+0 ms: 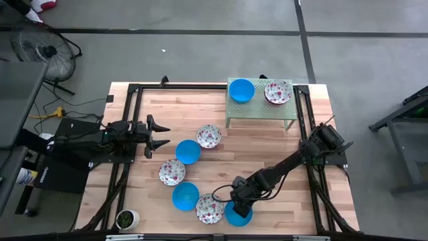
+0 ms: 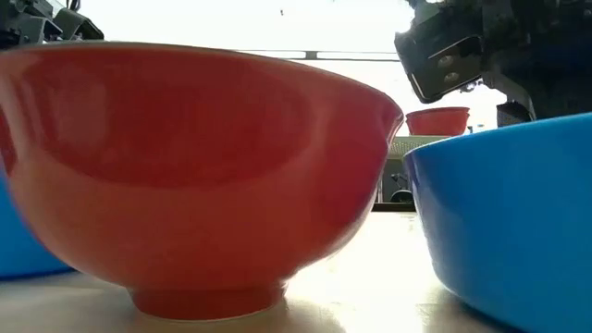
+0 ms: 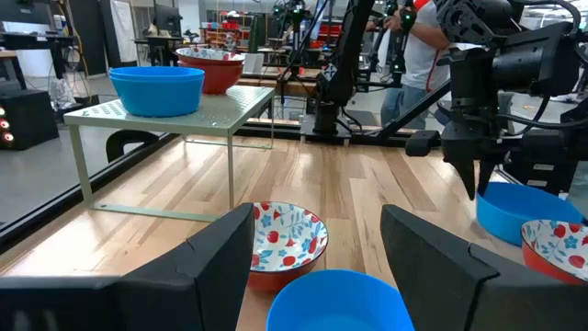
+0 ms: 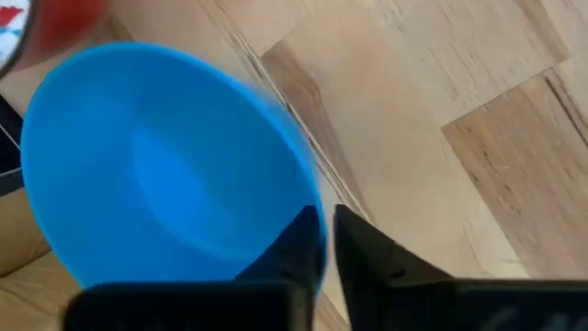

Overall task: Pick & Place Mini bowls
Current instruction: Stack the blue bowl on the blue bowls on the shelf

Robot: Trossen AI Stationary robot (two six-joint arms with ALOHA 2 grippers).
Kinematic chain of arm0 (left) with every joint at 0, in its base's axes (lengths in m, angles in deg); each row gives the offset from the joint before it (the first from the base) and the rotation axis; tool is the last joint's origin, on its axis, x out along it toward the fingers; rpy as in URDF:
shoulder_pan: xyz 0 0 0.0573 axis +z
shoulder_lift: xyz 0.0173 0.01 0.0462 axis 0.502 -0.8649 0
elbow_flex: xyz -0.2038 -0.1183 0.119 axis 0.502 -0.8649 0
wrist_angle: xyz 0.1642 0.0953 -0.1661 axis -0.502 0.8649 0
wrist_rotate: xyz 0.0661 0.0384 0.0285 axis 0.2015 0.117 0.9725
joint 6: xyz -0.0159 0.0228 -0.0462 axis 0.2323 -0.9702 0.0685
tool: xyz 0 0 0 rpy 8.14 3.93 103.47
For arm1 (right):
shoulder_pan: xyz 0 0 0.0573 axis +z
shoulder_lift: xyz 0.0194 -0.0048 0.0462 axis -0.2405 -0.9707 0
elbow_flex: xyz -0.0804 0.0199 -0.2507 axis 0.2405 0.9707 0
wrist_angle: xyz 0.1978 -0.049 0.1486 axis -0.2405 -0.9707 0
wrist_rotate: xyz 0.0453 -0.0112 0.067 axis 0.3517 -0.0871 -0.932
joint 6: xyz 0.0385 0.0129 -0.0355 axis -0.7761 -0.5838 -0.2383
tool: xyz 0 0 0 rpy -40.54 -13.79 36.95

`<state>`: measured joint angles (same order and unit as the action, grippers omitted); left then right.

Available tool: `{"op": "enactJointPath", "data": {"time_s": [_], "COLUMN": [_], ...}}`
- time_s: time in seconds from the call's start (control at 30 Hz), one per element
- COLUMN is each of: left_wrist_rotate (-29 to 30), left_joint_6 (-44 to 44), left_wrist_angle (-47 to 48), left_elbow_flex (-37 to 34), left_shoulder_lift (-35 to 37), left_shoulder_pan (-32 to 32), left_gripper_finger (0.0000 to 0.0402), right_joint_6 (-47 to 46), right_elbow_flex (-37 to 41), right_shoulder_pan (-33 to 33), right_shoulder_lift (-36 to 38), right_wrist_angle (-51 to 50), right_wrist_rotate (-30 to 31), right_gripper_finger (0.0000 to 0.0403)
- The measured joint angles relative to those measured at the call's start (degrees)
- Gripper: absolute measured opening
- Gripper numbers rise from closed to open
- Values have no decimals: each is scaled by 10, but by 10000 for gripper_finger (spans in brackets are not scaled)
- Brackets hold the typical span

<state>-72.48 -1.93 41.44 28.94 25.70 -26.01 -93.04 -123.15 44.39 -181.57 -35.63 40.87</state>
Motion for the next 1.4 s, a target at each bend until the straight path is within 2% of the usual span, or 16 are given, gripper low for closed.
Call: {"op": "enactJointPath", "data": {"time_s": [0.07, 0.27, 0.6, 1.03, 1.27, 1.4], "left_wrist_rotate": [0, 0, 0, 0, 0, 0], "left_joint_6": [0, 0, 0, 0, 0, 0], "left_wrist_angle": [0, 0, 0, 0, 0, 0], "left_elbow_flex": [0, 0, 0, 0, 0, 0], "left_shoulder_lift": [0, 0, 0, 0, 0, 0], "left_shoulder_pan": [0, 0, 0, 0, 0, 0], "left_gripper_finger": [232, 232, 232, 232, 232, 232], "right_joint_6": [8, 26, 85, 258, 381, 419], "right_elbow_flex": [0, 0, 0, -1, -61, -95], "right_shoulder_pan": [-2, -18, -85, -249, -352, -403], "right_shoulder_lift": [5, 40, 170, 325, 331, 325], "right_wrist_angle": [-9, -57, -144, -201, -274, -314], "right_wrist_rotate": [0, 1, 17, 6, -16, -16], "right_gripper_finger": [6, 3, 2, 1, 0, 0]}}
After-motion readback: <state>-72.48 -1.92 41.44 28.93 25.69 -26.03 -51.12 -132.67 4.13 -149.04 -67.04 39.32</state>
